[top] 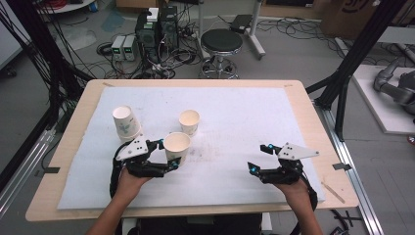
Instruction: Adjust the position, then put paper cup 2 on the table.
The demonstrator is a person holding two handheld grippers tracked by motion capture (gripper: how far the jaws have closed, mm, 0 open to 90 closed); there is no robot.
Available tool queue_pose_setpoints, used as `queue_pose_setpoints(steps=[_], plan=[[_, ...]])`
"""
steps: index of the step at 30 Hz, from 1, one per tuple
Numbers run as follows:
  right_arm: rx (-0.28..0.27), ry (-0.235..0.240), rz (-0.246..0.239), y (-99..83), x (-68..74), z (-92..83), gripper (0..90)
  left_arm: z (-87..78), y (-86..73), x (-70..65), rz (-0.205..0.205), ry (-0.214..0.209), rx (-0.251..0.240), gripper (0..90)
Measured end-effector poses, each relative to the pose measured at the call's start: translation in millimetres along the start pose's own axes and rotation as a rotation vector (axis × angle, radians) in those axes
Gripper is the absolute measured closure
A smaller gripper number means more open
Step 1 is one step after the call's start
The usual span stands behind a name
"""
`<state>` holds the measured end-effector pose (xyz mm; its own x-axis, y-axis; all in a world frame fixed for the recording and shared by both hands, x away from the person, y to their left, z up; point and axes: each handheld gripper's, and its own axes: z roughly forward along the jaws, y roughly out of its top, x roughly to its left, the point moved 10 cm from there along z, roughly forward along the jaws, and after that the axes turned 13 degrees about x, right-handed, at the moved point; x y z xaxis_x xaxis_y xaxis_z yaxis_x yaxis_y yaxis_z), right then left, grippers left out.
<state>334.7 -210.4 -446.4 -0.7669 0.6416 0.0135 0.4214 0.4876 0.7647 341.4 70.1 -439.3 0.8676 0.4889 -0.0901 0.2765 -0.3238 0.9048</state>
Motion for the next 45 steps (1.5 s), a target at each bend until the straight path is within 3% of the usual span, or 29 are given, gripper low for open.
queue_pose_setpoints(steps=[20,29,33,42,45], plan=[[-0.007,-0.011,0.002,0.3,-3.5,-1.7,21.2,5.9,-1.8,-2.3,0.007,-0.006,0.017,30.5],[-0.011,-0.021,0.007,-2.9,-5.9,-7.4,21.2,30.1,14.8,-6.5,0.037,-0.015,0.021,30.4],[-0.018,-0.029,0.015,-3.4,-8.9,-11.4,21.2,43.6,30.4,-5.6,0.036,-0.023,-0.001,30.4],[-0.031,-0.044,0.037,-7.1,-16.9,-16.5,21.2,81.0,59.4,-0.5,0.052,-0.029,0.001,30.5],[-0.037,-0.049,0.039,-8.5,-19.3,-19.6,21.2,93.7,67.9,3.6,0.053,-0.012,-0.015,30.4]])
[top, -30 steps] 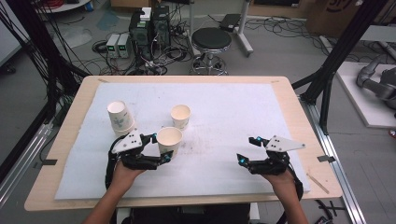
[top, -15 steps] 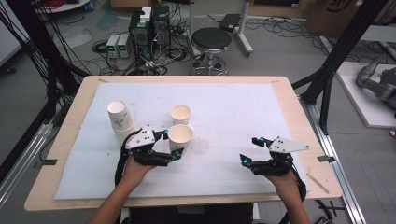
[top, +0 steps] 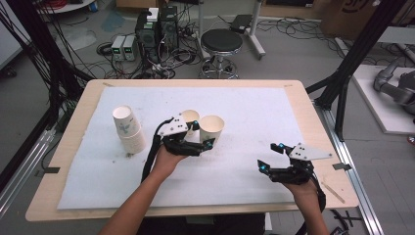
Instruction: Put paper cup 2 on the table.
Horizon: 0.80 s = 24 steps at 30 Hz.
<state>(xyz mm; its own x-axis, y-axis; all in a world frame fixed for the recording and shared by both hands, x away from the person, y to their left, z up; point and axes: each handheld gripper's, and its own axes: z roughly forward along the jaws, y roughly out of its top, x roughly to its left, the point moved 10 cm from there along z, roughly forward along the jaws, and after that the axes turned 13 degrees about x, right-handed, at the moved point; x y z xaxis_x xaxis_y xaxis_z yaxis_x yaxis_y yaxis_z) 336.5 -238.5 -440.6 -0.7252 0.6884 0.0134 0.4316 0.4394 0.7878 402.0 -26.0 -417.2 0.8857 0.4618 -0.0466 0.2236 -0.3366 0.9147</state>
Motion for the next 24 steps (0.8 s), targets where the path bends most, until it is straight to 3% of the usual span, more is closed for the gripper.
queue_pose_setpoints(steps=[7,14,20,24], plan=[[-0.019,-0.011,0.025,-2.6,-7.0,-6.2,21.2,37.7,5.8,4.0,-0.018,0.002,-0.004,30.4],[-0.028,-0.011,0.030,-1.7,-8.2,-9.0,21.2,77.4,-6.6,0.2,-0.047,-0.026,0.062,30.7],[-0.031,-0.009,0.033,-1.6,-9.0,-9.9,21.2,96.7,-15.7,4.5,-0.058,0.002,0.106,30.8],[-0.029,-0.007,0.034,-2.1,-8.6,-9.4,21.2,106.4,-25.0,7.3,-0.051,0.029,0.161,31.1]])
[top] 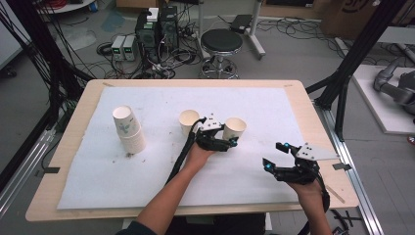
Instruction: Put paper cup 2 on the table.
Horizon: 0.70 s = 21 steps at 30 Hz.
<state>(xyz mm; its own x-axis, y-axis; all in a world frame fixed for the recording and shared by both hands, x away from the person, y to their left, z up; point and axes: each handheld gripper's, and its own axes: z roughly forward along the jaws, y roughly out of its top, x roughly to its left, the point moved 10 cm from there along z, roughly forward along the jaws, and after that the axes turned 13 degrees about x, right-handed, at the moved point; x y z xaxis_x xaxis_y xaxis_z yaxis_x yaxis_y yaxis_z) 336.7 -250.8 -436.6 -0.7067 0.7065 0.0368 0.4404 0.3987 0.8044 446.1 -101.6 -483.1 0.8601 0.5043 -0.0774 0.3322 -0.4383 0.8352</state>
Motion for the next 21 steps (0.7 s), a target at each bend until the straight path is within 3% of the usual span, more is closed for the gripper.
queue_pose_setpoints(steps=[3,5,15,18,21], plan=[[-0.002,0.001,0.001,0.3,0.1,-0.2,21.2,6.5,-6.3,0.4,0.002,0.022,0.049,31.7],[-0.005,0.000,-0.004,0.8,0.0,-0.2,21.2,6.9,-6.2,0.0,0.004,0.035,0.056,32.3],[0.000,0.003,-0.010,1.1,2.7,1.3,21.2,-1.9,-19.9,-2.0,0.019,0.061,0.172,31.7],[0.004,0.005,-0.012,0.7,3.3,1.9,21.2,-3.1,-23.2,-2.9,0.010,0.055,0.189,31.1],[0.008,0.008,-0.012,0.6,4.3,2.4,21.2,-4.0,-27.7,-6.4,-0.011,0.021,0.203,30.2]])
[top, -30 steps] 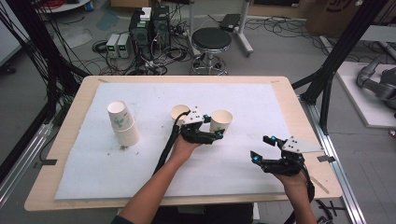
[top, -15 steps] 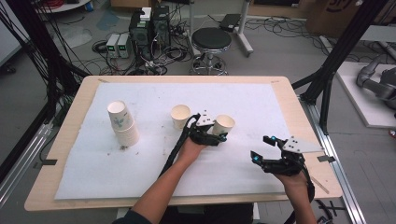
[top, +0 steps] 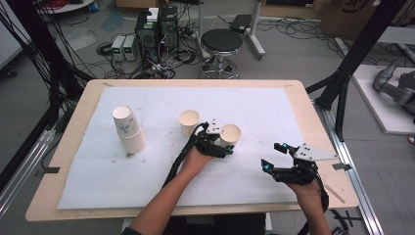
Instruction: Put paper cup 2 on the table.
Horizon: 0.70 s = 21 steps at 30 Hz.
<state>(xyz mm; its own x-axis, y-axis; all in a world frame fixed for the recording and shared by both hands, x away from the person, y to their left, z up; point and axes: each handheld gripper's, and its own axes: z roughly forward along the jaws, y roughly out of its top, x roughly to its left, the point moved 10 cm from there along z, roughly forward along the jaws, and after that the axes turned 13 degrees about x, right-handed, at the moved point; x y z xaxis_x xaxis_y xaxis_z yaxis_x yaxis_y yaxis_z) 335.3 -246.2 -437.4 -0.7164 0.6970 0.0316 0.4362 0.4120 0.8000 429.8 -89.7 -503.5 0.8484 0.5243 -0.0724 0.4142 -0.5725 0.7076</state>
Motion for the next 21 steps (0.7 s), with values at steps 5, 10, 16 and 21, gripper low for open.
queue_pose_setpoints(steps=[5,10,16,21], plan=[[0.005,0.003,-0.004,-0.8,0.1,2.4,21.2,-13.0,-6.5,1.4,-0.050,-0.019,-0.064,21.1],[0.008,0.006,-0.005,0.0,2.5,3.8,21.2,-44.3,-5.5,2.6,-0.042,-0.005,-0.163,19.9],[0.020,0.001,-0.012,-0.8,3.2,8.3,21.1,-90.7,-14.6,2.2,-0.027,-0.022,-0.287,16.9],[0.035,-0.043,-0.025,-0.2,1.3,13.2,21.1,-127.7,-32.4,7.5,-0.020,0.004,-0.344,16.7]])
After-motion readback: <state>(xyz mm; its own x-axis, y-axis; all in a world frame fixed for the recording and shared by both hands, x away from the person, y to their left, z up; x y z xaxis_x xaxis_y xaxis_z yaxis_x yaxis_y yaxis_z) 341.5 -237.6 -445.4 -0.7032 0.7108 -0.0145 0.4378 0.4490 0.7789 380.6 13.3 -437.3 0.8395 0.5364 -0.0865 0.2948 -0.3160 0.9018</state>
